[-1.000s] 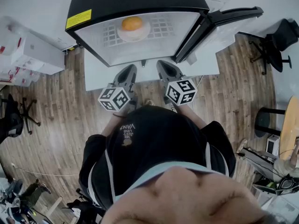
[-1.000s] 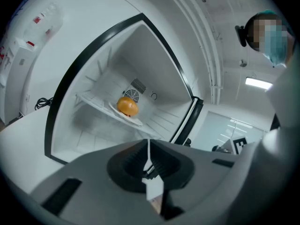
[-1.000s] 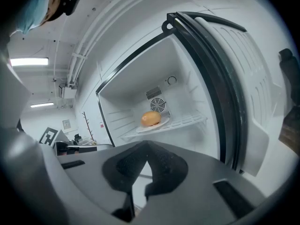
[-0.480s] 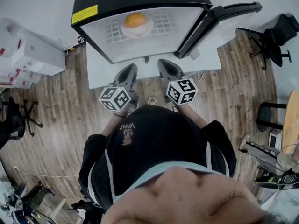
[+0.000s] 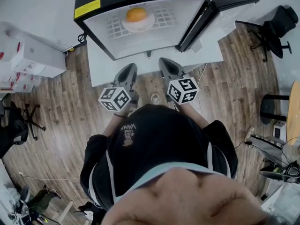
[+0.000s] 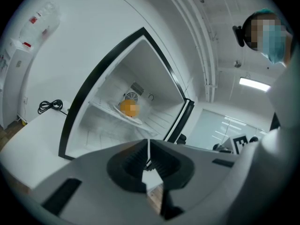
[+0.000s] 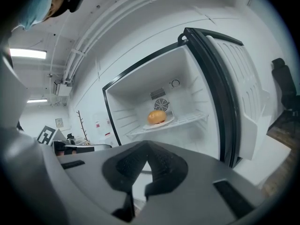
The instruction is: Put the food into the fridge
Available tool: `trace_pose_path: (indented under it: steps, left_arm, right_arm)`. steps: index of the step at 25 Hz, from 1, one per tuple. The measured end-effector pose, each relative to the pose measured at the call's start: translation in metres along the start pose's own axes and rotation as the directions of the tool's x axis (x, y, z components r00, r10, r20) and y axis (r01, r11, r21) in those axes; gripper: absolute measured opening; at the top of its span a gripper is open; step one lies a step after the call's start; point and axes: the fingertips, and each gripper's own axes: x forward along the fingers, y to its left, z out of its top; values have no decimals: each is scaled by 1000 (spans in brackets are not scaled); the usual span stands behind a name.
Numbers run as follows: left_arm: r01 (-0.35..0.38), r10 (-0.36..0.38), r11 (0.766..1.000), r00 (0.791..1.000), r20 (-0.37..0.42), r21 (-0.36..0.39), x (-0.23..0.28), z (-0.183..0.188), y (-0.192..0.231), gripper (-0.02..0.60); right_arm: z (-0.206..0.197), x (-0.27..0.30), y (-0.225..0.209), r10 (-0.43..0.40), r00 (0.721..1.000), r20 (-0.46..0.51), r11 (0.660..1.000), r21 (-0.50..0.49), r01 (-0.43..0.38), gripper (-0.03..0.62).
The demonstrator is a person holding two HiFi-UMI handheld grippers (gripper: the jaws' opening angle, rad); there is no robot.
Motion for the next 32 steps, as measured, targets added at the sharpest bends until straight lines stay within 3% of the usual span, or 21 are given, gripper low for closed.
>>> trace_pose_path:
  steps: [32]
  left_arm:
    - [53, -53, 999, 998, -30, 11, -20, -14, -13, 27]
  right_arm:
    - [-18, -26, 17, -66, 998, -11, 997, -27, 66, 12]
